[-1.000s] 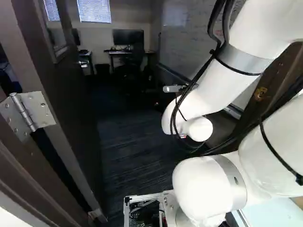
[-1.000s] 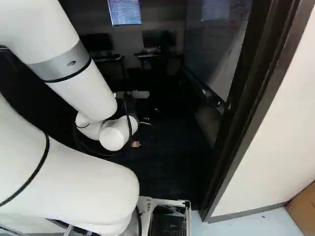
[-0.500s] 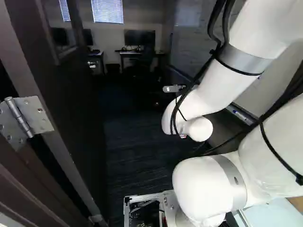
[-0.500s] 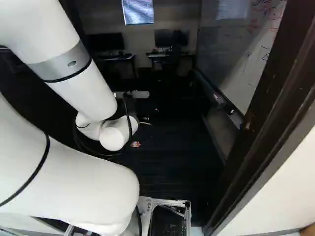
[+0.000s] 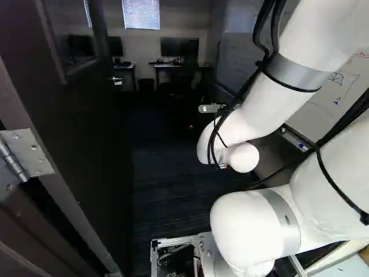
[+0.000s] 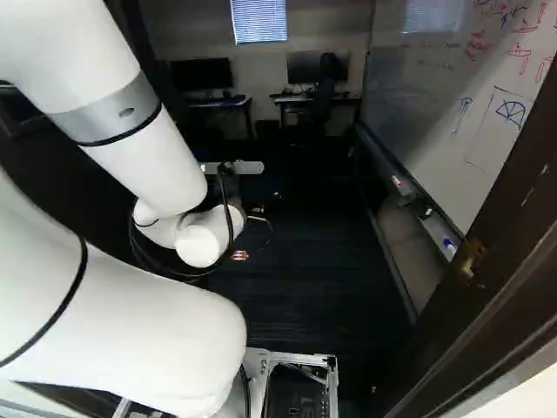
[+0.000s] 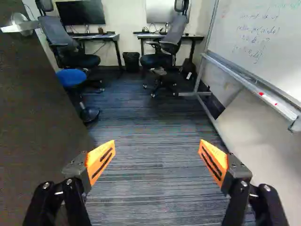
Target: Open the door and move inside
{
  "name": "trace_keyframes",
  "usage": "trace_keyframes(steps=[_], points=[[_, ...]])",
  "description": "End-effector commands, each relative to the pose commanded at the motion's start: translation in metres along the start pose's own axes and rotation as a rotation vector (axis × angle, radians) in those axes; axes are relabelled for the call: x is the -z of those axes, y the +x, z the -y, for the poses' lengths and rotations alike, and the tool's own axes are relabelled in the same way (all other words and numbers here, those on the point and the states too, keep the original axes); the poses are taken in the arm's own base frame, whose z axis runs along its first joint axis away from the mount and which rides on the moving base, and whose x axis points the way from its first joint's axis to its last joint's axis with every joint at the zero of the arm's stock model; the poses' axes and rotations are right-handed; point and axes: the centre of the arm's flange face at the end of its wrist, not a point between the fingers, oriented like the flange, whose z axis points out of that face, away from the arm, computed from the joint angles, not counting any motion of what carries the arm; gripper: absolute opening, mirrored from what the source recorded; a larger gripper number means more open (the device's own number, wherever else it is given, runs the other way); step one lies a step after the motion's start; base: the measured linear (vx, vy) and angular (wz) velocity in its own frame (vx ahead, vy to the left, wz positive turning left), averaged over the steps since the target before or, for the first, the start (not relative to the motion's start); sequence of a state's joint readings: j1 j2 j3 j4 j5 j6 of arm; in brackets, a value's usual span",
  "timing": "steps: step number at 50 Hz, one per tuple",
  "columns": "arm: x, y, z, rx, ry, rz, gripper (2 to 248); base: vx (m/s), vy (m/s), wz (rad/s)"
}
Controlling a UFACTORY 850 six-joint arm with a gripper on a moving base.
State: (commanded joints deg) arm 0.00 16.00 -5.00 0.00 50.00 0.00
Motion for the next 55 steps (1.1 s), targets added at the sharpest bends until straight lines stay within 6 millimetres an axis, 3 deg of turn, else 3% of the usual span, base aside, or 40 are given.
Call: trace_keyframes(steps=[21,55], points=[[0.0,0.0,0.0,0.0,0.0,0.0,247,0.081,-0.004,-0.02],[0.0,0.0,0.0,0.0,0.0,0.0,247,0.186,0.005,-0.007]])
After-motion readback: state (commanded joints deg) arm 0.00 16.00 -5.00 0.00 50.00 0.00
